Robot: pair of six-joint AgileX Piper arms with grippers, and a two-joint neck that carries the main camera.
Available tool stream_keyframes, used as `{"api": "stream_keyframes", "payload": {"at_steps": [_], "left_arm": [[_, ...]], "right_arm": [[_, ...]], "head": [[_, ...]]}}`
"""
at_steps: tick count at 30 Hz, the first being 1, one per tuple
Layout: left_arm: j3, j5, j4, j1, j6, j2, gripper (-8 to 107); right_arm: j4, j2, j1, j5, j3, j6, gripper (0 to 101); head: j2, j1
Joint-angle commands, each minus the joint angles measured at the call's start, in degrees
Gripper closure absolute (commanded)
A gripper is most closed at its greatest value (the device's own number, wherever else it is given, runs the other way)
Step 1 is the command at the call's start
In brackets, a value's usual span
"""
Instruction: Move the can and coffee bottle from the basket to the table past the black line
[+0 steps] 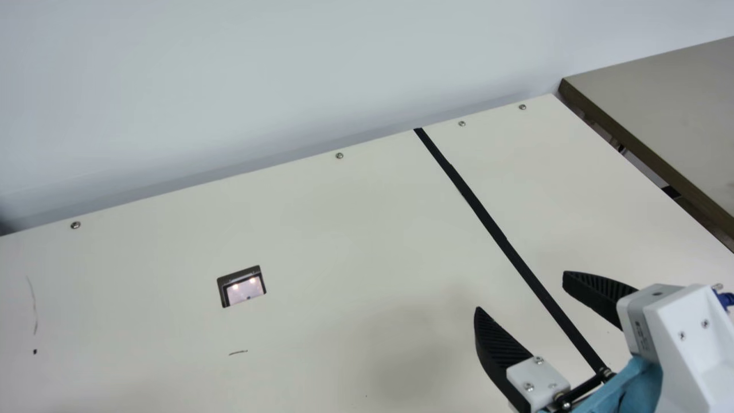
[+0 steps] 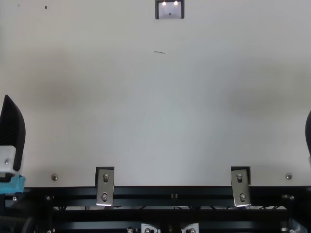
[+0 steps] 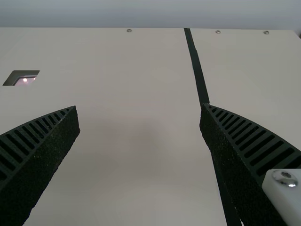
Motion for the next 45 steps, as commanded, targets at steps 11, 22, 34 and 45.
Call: {"api": "stream_keyframes", "payload": {"at_steps": [11, 22, 34, 45], "left_arm": [[0.0, 0.0, 0.0, 0.0, 0.0, 0.0, 9], [0.0, 0.0, 0.0, 0.0, 0.0, 0.0, 9], [0.0, 0.0, 0.0, 0.0, 0.0, 0.0, 9], [0.0, 0.0, 0.0, 0.0, 0.0, 0.0, 9]], "right_arm": [[-0.1, 0.1, 0.0, 0.0, -0.1, 0.1, 0], [0.3, 4.9, 0.8, 3.9, -12.8, 2.1, 0], [4.3, 9.1, 4.1, 22.5, -32.8, 12.2, 0], [11.1, 8.9, 12.1, 31.2, -39.2, 25.7, 0]], "head": [[0.2, -1.1], [0.2, -1.1], [0.2, -1.1], [0.2, -1.1]]}}
